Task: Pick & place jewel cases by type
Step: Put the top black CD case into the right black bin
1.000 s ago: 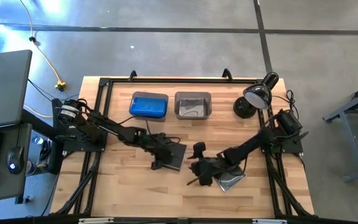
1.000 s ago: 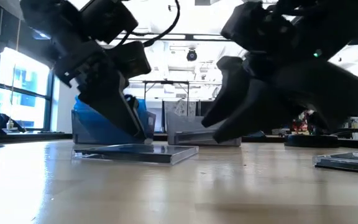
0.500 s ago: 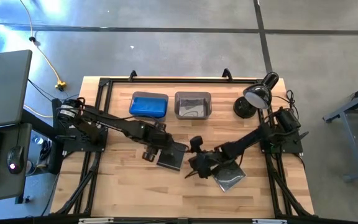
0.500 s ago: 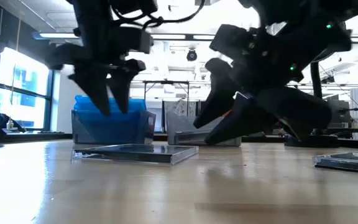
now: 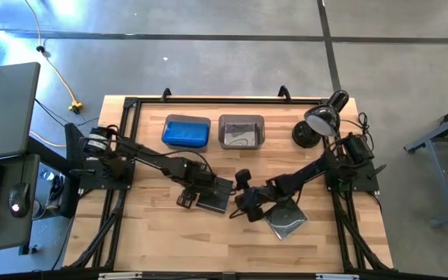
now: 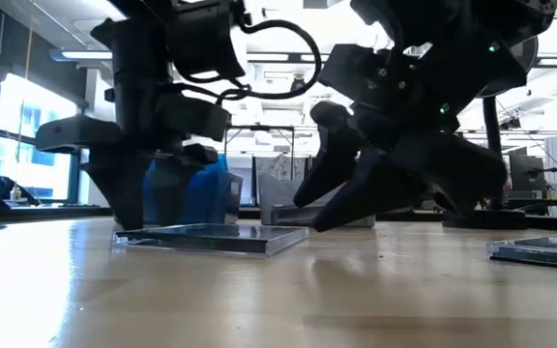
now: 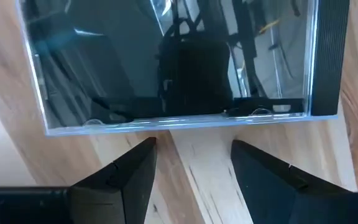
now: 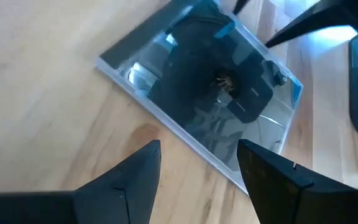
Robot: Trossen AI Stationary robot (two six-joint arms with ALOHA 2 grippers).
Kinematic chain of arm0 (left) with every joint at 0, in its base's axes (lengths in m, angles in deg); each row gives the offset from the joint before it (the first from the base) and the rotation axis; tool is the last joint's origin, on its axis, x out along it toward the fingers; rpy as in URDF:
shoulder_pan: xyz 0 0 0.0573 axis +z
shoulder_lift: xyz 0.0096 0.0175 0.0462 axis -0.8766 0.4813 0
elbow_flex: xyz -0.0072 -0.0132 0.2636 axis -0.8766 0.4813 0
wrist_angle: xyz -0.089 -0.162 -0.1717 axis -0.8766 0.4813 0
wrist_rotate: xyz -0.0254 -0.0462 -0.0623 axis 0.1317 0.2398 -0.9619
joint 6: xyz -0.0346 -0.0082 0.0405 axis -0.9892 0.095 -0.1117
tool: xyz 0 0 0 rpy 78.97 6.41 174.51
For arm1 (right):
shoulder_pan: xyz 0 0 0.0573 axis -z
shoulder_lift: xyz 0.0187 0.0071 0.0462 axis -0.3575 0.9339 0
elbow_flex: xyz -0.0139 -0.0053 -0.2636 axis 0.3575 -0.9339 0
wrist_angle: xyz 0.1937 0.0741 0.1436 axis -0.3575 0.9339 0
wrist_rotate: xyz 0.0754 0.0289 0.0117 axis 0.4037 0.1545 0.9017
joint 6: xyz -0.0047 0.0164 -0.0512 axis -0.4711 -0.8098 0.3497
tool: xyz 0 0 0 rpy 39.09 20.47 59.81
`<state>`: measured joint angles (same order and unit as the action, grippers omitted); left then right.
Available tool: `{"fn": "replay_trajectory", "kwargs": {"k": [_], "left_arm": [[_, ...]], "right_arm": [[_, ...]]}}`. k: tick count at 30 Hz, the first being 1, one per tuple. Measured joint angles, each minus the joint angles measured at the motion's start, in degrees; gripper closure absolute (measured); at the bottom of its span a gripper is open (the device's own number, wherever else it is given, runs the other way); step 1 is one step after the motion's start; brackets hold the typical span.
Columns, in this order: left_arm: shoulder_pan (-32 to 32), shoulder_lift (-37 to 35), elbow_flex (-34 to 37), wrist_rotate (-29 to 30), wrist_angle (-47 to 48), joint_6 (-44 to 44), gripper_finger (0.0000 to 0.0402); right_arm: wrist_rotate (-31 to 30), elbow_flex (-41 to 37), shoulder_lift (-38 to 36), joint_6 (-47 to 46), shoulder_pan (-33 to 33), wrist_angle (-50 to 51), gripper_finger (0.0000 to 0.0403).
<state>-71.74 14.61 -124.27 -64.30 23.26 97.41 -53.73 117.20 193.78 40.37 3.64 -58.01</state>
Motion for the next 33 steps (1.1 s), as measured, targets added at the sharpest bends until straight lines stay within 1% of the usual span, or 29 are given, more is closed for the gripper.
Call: {"fn": "replay_trajectory", "kwargs": {"k": [3, 6, 9, 12, 15, 20, 24, 27, 33], "left_arm": [[0.0, 0.7, 0.0, -0.1, -1.5, 0.3, 0.0196], [0.0, 0.8, 0.0, 0.5, -2.9, 0.6, 0.0196], [0.0, 0.8, 0.0, 0.4, -3.8, -1.7, 0.0196], [0.0, 0.9, 0.0, 0.4, -4.8, -2.5, 0.0196], [0.0, 0.9, 0.0, 0.4, -5.4, -2.4, 0.0196], [0.0, 1.0, 0.1, 0.2, -7.4, -2.3, 0.0196], [0.0, 1.0, 0.2, -0.8, -7.5, -2.5, 0.0196], [0.0, 1.0, 0.2, -0.9, -7.5, -4.5, 0.0196], [0.0, 1.0, 0.2, -0.9, -7.4, -5.2, 0.0196]], "right_arm": [[0.1, 0.0, 0.0, 0.4, 1.2, 0.0, 0.0194], [0.1, 0.0, 0.0, 2.8, 2.4, 0.1, 0.0194], [1.4, 0.0, 0.0, 4.9, 3.1, 0.1, 0.0194], [4.2, 0.0, 0.0, 7.0, 3.1, 2.5, 0.0194], [3.7, 0.0, 0.1, 7.5, 2.2, 4.5, 0.0194], [2.0, 0.0, 3.0, 10.5, 2.1, -0.9, 0.0194], [4.6, 0.0, 4.2, 11.1, 2.6, -1.3, 0.0194], [1.9, 0.1, 4.4, 12.0, 1.6, -1.3, 0.0195], [-1.1, 0.1, 4.7, 19.3, -0.7, -2.4, 0.0195]]}}
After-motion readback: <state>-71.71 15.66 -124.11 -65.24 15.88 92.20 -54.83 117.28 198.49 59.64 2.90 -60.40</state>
